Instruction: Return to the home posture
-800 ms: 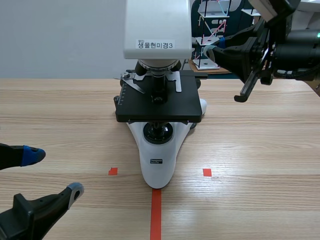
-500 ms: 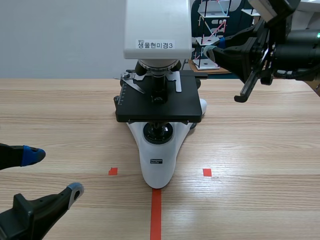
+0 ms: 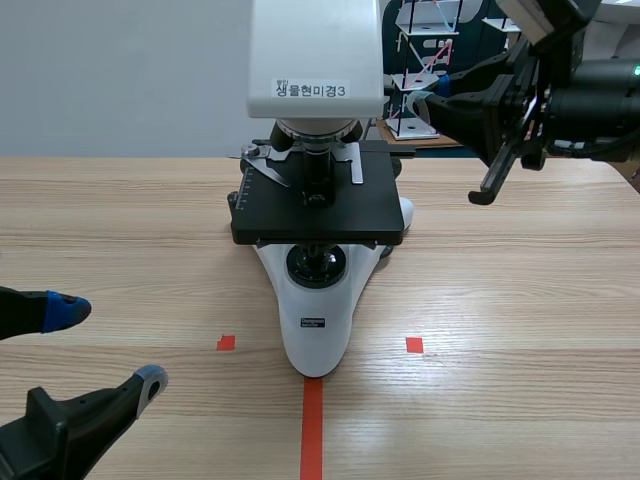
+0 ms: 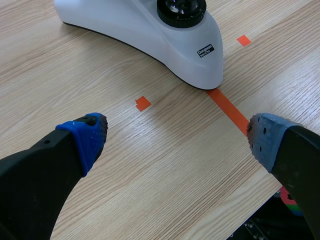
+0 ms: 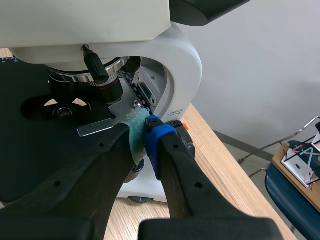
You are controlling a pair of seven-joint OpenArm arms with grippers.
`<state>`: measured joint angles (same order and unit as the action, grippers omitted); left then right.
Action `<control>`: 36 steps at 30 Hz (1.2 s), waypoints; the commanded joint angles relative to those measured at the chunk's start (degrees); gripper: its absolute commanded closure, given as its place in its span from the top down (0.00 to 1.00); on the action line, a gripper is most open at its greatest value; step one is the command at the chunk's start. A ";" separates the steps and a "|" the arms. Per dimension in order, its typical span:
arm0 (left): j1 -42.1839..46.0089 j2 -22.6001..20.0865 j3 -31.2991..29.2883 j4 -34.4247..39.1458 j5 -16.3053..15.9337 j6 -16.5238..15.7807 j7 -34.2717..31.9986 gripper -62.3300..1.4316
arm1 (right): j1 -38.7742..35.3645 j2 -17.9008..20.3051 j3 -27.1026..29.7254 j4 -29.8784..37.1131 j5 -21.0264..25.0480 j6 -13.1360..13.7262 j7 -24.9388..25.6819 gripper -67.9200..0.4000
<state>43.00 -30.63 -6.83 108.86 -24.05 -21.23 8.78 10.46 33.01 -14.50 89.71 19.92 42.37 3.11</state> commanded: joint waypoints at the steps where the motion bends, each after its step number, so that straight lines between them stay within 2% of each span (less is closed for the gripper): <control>1: 0.00 0.13 -0.04 0.70 -0.33 -0.13 -0.74 0.95 | 0.98 0.46 0.55 0.42 0.61 0.35 0.87 0.01; 10: 0.00 0.13 -0.04 0.70 -0.35 -0.13 -0.74 0.95 | -0.85 0.79 2.12 0.55 -1.20 0.24 1.62 0.01; 12: 0.00 0.13 -0.04 0.70 -0.33 -0.13 -0.72 0.95 | -3.74 1.07 4.42 0.81 -1.07 -3.63 3.06 0.03; 15: 0.00 0.13 -0.04 0.70 -0.33 -0.13 -0.72 0.95 | -10.38 1.09 9.49 1.49 -1.09 -7.82 6.05 0.13; 18: 0.00 0.13 -0.04 0.70 -0.33 -0.13 -0.72 0.95 | -19.32 1.09 15.02 2.99 -1.57 -10.05 11.93 0.22; 19: 0.00 0.13 -0.04 0.70 -0.33 -0.13 -0.72 0.95 | -22.47 1.09 16.81 3.69 -1.75 -10.05 13.97 0.26; 21: 0.00 0.13 -0.04 0.70 -0.33 -0.13 -0.72 0.95 | -29.07 0.96 20.22 5.25 -1.73 -10.10 18.73 0.37; 24: 0.00 0.13 -0.04 0.70 -0.33 -0.13 -0.74 0.95 | -38.23 0.39 24.13 7.98 -1.73 -12.39 26.60 0.53; 26: 0.00 0.13 -0.04 0.70 -0.33 -0.13 -0.72 0.95 | -43.21 -0.33 25.90 10.34 -1.73 -13.77 29.44 0.67; 29: 0.00 0.13 -0.04 0.70 -0.33 -0.13 -0.74 0.95 | -49.05 -2.05 27.28 14.43 -1.73 -15.41 28.63 0.79; 36: 0.00 0.13 -0.04 0.70 -0.33 -0.13 -0.72 0.95 | -58.27 -9.01 27.69 23.52 -1.73 -15.61 19.58 0.83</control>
<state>43.00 -30.63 -6.83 108.86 -24.05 -21.26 8.78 -48.38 24.47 13.17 112.44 17.34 26.81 22.44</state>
